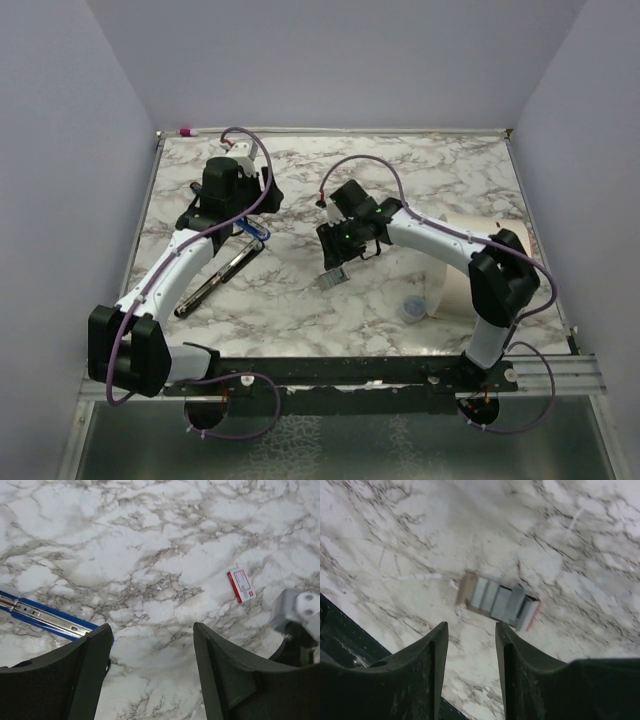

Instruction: Unload the staples from the stapler

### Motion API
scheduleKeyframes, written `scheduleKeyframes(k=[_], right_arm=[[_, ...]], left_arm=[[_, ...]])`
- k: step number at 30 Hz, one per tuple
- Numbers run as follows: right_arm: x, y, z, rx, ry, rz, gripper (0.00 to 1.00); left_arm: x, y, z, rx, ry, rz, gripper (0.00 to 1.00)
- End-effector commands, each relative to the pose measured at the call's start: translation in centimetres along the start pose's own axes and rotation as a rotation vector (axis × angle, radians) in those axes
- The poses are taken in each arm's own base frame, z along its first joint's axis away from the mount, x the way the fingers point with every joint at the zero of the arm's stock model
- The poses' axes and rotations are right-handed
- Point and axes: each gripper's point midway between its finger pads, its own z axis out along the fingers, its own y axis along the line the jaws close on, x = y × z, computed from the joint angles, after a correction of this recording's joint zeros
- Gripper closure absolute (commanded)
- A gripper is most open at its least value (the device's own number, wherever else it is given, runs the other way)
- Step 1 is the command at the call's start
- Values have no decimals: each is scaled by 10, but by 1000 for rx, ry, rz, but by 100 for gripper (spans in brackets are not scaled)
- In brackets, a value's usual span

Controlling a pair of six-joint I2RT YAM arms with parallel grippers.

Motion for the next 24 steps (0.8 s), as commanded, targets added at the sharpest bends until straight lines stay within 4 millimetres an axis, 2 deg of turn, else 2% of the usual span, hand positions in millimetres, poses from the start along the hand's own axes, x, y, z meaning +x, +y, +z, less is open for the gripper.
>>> scheduleKeyframes(k=[1, 5, 15, 24], right_arm=[[-5, 11, 8, 163, 85, 31, 61], [0, 15, 21, 242, 172, 38, 65], [7, 7, 23, 364, 224, 74, 67], [11, 1, 36, 383, 245, 82, 69]], left_arm=[[-39, 14, -18, -51, -127, -4, 31], [-27, 29, -27, -131, -92, 27, 29], [-30, 38, -35, -286, -93, 51, 20], [-28, 45, -35, -315, -77, 27, 16]])
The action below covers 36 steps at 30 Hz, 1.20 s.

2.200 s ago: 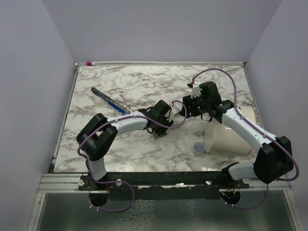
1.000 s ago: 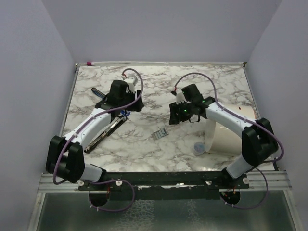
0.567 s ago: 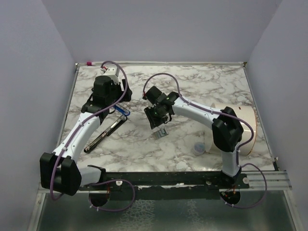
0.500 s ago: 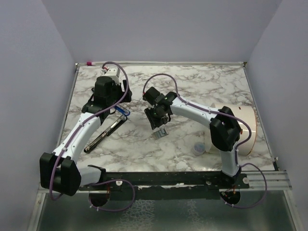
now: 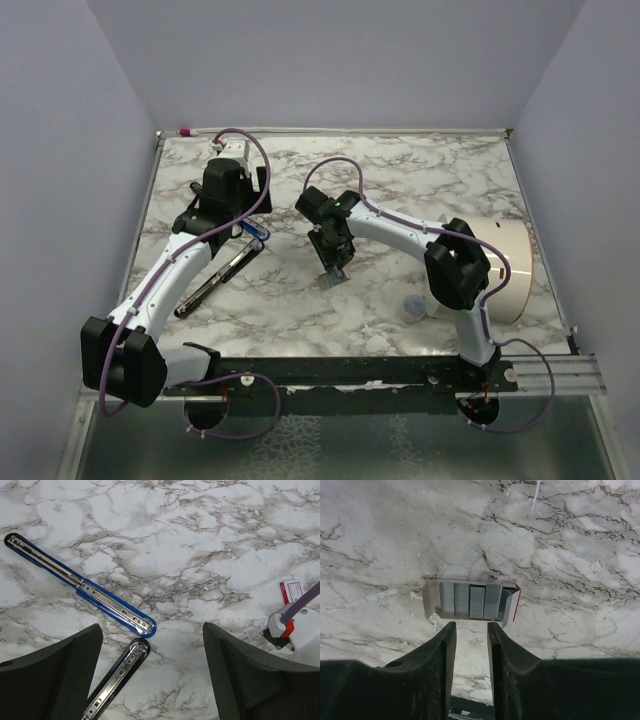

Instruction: Unload the staples from the stapler

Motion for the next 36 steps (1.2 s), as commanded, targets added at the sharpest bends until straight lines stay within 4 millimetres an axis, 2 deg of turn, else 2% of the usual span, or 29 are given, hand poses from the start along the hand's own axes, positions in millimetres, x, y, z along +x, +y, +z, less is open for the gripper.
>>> scheduleKeyframes(k=[1, 15, 36], right_arm=[[-2, -2, 9, 41, 10, 9, 69], [1, -9, 23, 85, 29, 12, 72], [4, -15, 26, 120, 32, 24, 72]], left_arm=[[-13, 10, -5, -56, -25, -18, 16], [-12, 8, -5, -42, -21, -18, 16], [-11, 5, -5, -27, -21, -18, 16]])
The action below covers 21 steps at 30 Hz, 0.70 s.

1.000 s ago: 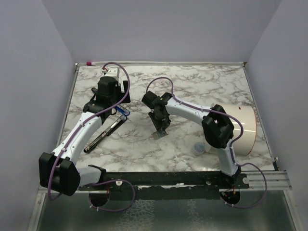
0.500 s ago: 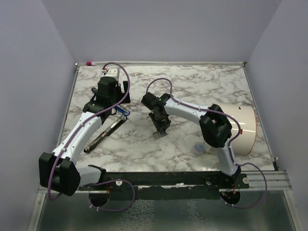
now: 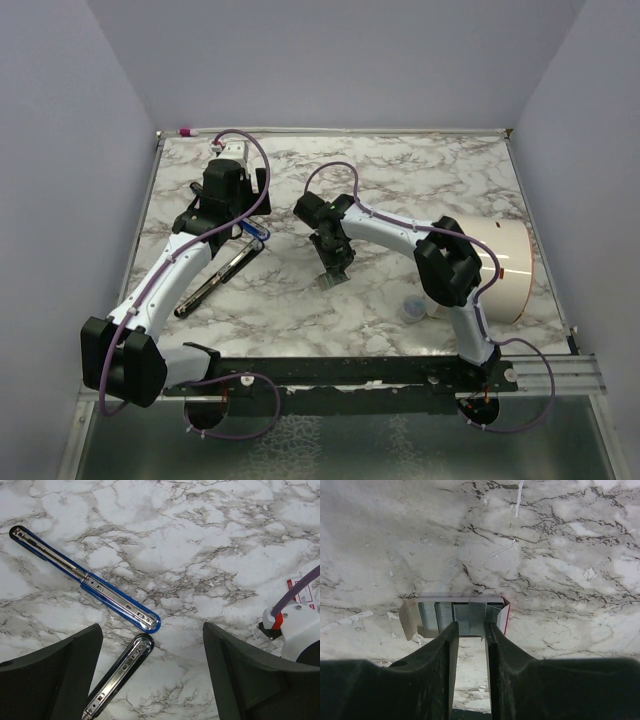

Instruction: Unload the staples from the stapler

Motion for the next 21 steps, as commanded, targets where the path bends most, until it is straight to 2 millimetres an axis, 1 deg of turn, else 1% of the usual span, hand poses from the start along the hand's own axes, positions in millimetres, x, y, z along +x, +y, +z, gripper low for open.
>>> scheduleKeyframes(k=[1, 10, 15, 21], right_arm=[[-1, -5, 3, 45, -5, 10, 72], [-4, 8, 2, -26, -10, -3, 72], [-2, 4, 6, -3, 2, -3, 73], [-3, -1, 5, 28, -2, 2, 74]], left_arm=[[-15, -2, -4, 9, -39, -17, 16], [-16, -2, -5, 11, -43, -18, 16], [-16, -3, -6, 14, -43, -16, 16], [-16, -4, -5, 21, -42, -17, 16]])
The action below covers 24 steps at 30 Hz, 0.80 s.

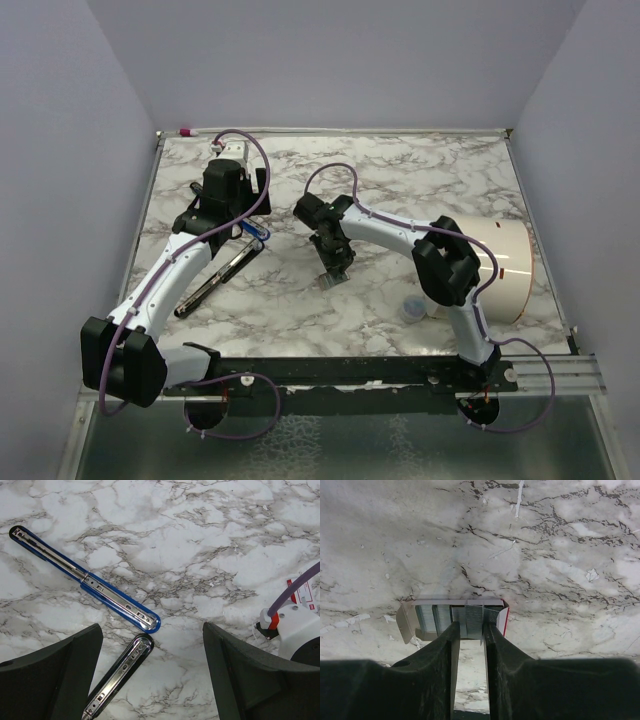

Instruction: Unload the staples from the stapler

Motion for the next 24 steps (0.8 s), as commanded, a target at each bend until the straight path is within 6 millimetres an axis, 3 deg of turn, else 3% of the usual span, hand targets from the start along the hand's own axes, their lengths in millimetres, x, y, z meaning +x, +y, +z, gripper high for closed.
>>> scheduleKeyframes(k=[1, 10, 24], right_arm=[[-4, 0, 1, 20, -10, -1, 75], [-7, -3, 0, 40, -19, 0, 84], [-14, 16, -32, -73, -80, -2, 88]], left_arm=[[-16, -4, -5, 20, -41, -17, 16], [-15, -5, -4, 24, -37, -18, 16], [-15, -6, -4, 28, -36, -17, 16]])
